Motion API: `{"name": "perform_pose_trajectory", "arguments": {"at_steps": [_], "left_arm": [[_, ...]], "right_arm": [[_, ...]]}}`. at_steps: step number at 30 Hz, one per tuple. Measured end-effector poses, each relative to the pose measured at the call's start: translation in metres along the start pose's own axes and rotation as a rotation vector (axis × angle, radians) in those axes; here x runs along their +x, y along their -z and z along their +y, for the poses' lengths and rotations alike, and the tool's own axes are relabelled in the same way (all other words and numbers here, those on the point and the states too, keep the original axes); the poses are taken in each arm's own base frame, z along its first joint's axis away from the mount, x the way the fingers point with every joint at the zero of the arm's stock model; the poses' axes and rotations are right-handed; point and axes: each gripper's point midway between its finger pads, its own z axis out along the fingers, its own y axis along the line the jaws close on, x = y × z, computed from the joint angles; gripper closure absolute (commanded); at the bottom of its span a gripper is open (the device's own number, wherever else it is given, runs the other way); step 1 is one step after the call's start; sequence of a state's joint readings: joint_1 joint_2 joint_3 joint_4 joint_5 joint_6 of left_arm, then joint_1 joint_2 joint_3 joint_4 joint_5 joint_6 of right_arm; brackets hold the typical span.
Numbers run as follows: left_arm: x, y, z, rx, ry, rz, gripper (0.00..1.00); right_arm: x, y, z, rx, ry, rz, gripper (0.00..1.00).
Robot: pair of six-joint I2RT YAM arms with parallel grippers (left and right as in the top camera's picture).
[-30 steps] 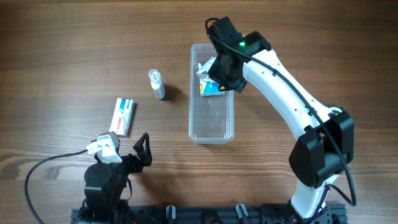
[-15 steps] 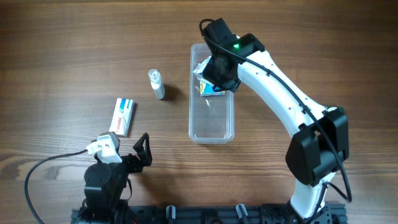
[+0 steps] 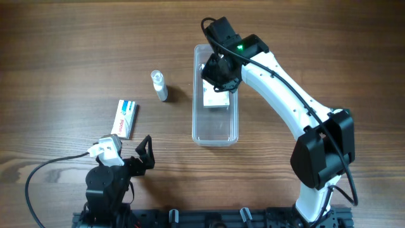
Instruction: Pack container
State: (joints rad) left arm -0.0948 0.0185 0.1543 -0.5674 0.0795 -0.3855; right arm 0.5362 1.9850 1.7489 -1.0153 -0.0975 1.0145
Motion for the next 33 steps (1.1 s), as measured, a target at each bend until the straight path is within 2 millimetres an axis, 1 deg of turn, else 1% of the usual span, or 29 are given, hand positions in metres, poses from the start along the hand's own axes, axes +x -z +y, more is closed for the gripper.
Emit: {"name": "perform_pose_trajectory", "arguments": {"at_steps": [1,2,3,4,5,6,10,13,16,19,23,29,33], "left_arm": [[0.0,0.0,0.0,0.0,0.0,0.0,0.0],[0.0,0.0,0.0,0.0,0.0,0.0,0.0],[0.0,0.0,0.0,0.0,0.0,0.0,0.0],[0.0,0.0,0.0,0.0,0.0,0.0,0.0],[0.0,0.0,0.0,0.0,0.0,0.0,0.0],[0.0,0.0,0.0,0.0,0.0,0.0,0.0],[0.0,0.0,0.0,0.0,0.0,0.0,0.0],[0.0,0.0,0.0,0.0,0.0,0.0,0.0],[0.0,0.0,0.0,0.0,0.0,0.0,0.0],[0.0,0.0,0.0,0.0,0.0,0.0,0.0],[0.0,0.0,0.0,0.0,0.0,0.0,0.0],[0.0,0.0,0.0,0.0,0.0,0.0,0.0],[0.0,0.0,0.0,0.0,0.0,0.0,0.0]], "right_arm": [[-0.001,0.0,0.001,-0.004,0.008,-0.003,0.96],[0.0,0.0,0.0,0.0,0.017,0.0,0.96],[0.004,0.0,-0.007,0.028,0.018,0.018,0.96],[0.017,0.002,-0.032,0.131,0.015,0.068,0.95],[0.02,0.004,-0.045,0.188,0.017,0.075,0.95],[0.023,0.006,-0.053,0.225,0.035,0.084,0.95],[0.026,0.0,-0.059,0.236,0.101,0.102,0.96],[0.031,-0.014,-0.065,0.234,0.124,0.122,0.96],[0.038,-0.03,-0.064,0.187,0.158,0.153,0.96],[0.044,-0.04,-0.066,0.17,0.181,0.179,0.96],[0.046,-0.04,-0.064,0.161,0.226,0.186,0.95],[0.058,-0.042,-0.056,0.154,0.275,0.183,0.94],[0.057,-0.044,-0.049,0.138,0.285,0.163,0.94]]}}
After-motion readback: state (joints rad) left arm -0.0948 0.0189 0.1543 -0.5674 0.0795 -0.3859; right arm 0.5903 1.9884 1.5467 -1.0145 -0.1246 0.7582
